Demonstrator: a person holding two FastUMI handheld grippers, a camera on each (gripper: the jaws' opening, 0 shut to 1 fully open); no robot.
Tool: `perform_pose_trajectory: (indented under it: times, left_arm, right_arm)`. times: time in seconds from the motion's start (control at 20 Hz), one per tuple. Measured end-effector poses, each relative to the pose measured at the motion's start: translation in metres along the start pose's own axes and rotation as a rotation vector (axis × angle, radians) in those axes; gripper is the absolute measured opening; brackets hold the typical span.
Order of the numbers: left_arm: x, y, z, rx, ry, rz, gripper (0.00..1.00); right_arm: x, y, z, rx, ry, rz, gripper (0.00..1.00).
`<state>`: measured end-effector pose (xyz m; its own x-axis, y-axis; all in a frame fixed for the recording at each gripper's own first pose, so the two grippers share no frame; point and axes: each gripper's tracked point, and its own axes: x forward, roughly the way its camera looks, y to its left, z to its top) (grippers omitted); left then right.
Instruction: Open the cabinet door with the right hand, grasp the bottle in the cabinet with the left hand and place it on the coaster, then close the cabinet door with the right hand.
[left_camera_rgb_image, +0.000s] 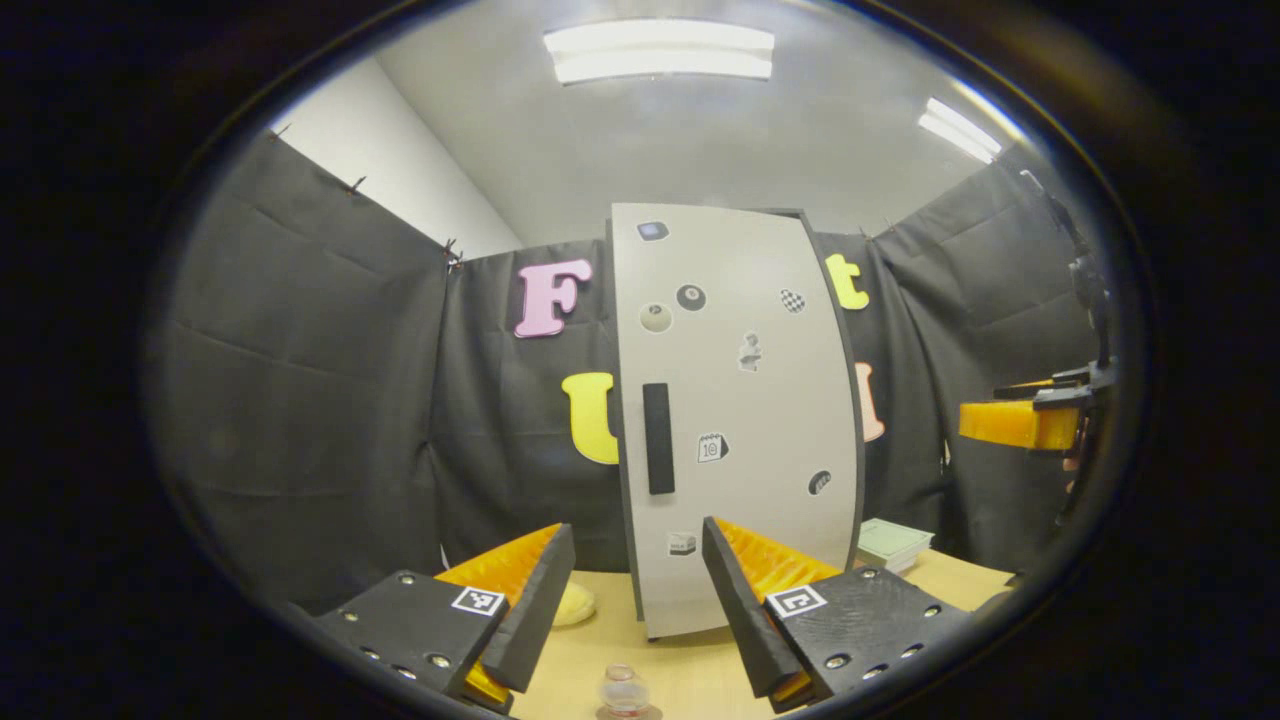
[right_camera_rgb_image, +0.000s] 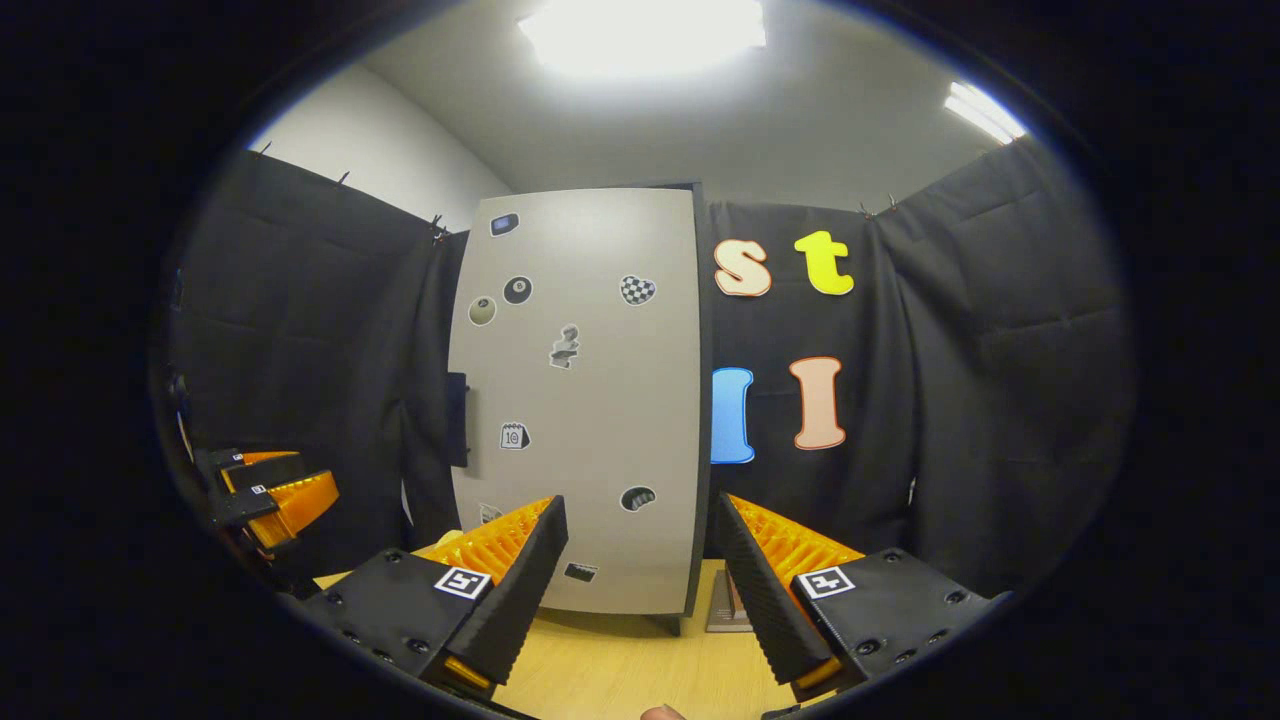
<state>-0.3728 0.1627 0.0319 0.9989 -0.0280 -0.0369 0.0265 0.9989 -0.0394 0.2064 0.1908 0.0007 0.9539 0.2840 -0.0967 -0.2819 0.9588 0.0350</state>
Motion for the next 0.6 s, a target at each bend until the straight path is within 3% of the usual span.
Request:
perform_pose_trajectory:
  times: [0.35,0.5,0.55,0.6]
  left_arm:
    - [-0.005,0.000,-0.008,0.025,0.019,-0.014,0.77]
    - [-0.009,0.007,-0.017,0.012,0.034,-0.012,0.77]
    - [-0.008,0.009,-0.019,0.008,0.032,-0.014,0.77]
    - [-0.008,0.012,-0.020,0.007,0.035,-0.017,0.80]
  right_arm:
    - [-0.012,-0.001,-0.029,0.022,0.018,-0.056,0.92]
    - [-0.017,0.005,-0.041,0.046,0.033,-0.074,0.96]
    - [-0.018,0.004,-0.045,0.044,0.038,-0.086,0.92]
    - [-0.019,0.005,-0.049,0.039,0.042,-0.097,0.95]
